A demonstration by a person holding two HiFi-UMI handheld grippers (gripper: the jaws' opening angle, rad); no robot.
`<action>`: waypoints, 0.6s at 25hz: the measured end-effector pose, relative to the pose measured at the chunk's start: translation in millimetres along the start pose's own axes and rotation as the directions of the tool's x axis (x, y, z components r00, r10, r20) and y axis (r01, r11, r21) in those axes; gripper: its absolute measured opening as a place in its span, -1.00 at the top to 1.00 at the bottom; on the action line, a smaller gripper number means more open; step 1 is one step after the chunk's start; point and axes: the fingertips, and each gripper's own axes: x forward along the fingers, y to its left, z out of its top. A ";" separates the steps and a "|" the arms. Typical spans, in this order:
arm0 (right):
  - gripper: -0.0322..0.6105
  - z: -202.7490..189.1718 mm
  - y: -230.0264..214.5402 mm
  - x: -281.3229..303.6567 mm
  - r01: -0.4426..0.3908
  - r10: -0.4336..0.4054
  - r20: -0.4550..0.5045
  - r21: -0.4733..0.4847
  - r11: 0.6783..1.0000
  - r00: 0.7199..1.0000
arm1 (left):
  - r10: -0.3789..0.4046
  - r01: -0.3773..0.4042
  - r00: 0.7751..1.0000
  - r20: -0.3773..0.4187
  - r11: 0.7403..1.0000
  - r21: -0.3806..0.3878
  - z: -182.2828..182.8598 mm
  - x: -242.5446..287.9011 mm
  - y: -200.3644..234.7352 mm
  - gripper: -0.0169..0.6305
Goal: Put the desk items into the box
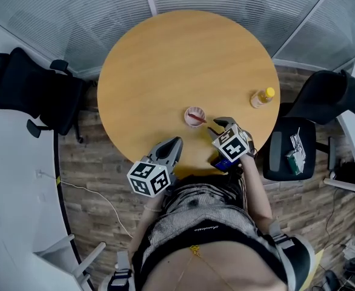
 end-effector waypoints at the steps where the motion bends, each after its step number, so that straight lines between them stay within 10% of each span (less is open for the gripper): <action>1: 0.48 -0.5 0.4 -2.3 0.005 -0.005 0.008 0.001 1.000 1.000 | 0.003 -0.003 1.000 0.000 1.000 -0.002 -1.9 -1.0 0.0 0.89; 15: 0.70 -16.2 19.2 -22.2 -0.044 0.044 0.049 0.000 0.999 0.998 | -0.003 0.003 1.000 0.007 1.000 -0.028 -19.4 2.5 -18.2 0.89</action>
